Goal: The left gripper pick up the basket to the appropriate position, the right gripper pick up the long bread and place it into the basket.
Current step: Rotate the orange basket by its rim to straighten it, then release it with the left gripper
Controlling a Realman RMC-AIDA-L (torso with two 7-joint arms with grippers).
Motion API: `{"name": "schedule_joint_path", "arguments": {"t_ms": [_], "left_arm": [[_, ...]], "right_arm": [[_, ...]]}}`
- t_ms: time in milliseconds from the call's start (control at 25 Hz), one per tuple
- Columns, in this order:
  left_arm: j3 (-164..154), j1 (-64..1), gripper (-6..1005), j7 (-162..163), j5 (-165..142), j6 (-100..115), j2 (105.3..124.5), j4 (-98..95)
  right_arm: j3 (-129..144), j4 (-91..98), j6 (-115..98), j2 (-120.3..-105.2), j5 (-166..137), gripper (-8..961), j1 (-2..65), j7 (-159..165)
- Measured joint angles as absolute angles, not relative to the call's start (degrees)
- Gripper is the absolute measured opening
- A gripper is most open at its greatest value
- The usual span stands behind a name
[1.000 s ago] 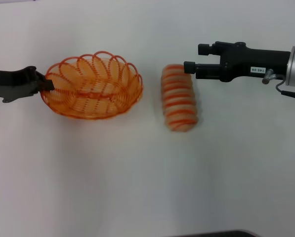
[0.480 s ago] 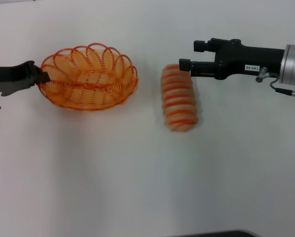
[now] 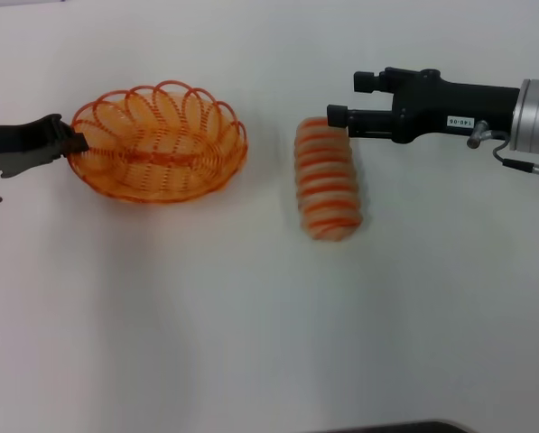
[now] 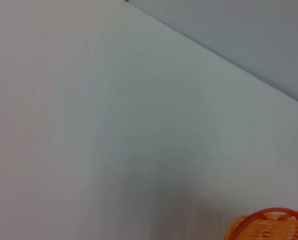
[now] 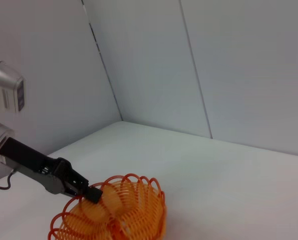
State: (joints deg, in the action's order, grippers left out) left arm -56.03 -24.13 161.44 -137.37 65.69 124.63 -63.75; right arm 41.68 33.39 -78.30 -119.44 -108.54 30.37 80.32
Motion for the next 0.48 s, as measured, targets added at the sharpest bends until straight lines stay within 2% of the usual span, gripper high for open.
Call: {"name": "schedule_joint_path", "arguments": {"t_ms": [480], "left_arm": [[-58.36,-23.3,70,161.58,-135.95,63.91,124.63,-63.24]], "right_arm": [[41.74,32.62,-77.13,-119.54,-108.46,845,30.75,80.33]]}}
